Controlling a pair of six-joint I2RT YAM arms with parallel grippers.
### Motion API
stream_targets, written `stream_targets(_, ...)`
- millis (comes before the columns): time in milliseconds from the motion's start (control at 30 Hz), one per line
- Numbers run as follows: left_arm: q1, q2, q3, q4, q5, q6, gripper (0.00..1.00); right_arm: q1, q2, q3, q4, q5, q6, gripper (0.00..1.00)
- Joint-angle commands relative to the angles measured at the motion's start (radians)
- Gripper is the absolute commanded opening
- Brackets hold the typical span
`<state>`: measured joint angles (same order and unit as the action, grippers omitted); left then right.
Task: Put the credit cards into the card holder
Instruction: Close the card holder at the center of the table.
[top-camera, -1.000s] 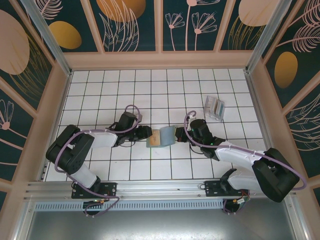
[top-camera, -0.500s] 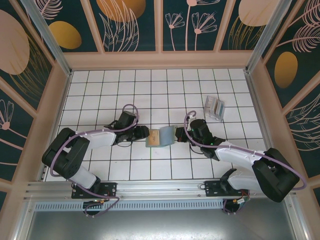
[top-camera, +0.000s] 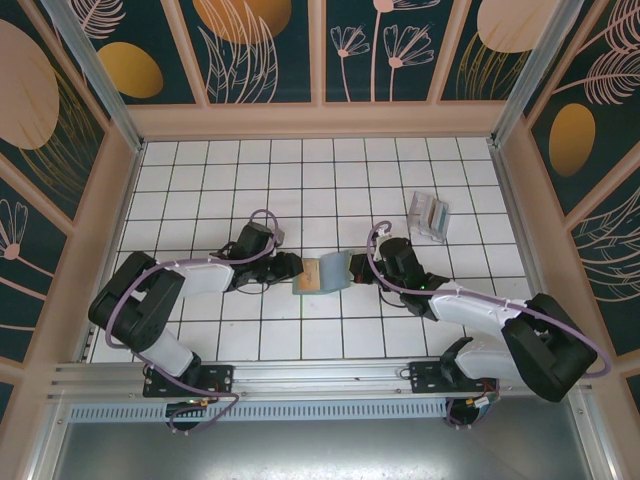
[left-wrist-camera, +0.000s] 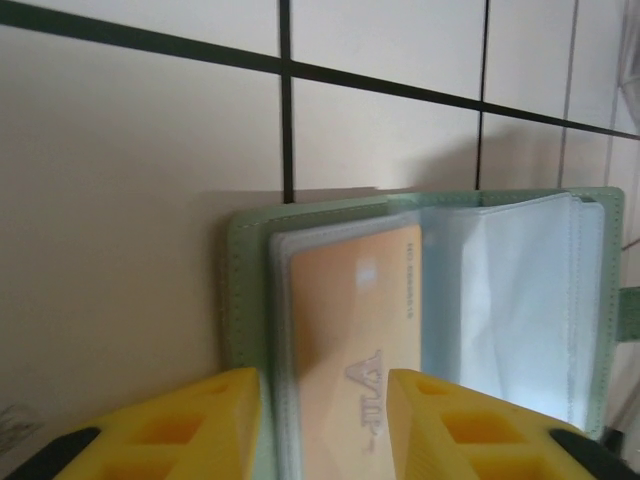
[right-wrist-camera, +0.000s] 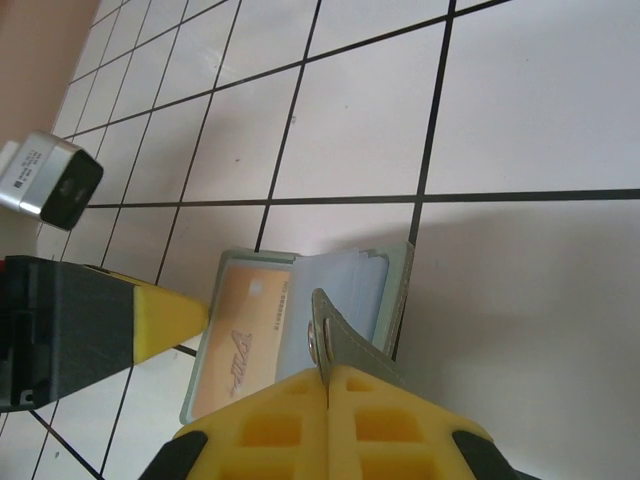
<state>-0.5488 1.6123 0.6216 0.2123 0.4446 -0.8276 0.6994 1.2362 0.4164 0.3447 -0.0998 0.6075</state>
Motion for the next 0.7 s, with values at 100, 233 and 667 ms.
stream_targets(100,0.001,0.001,0.022,0.077,0.077,-0.018,0.35,-0.006,0.03,0.016,0.069,-0.019,0.001,0.0)
stream_targets(233,0.002,-0.058,0.024,0.041,0.029,-0.014,0.32,-0.006,0.034,0.017,0.074,-0.022,0.006,0.0)
stream_targets(667,0.001,-0.046,0.053,-0.159,-0.08,0.009,0.51,-0.006,0.02,0.036,0.048,-0.011,-0.022,0.0)
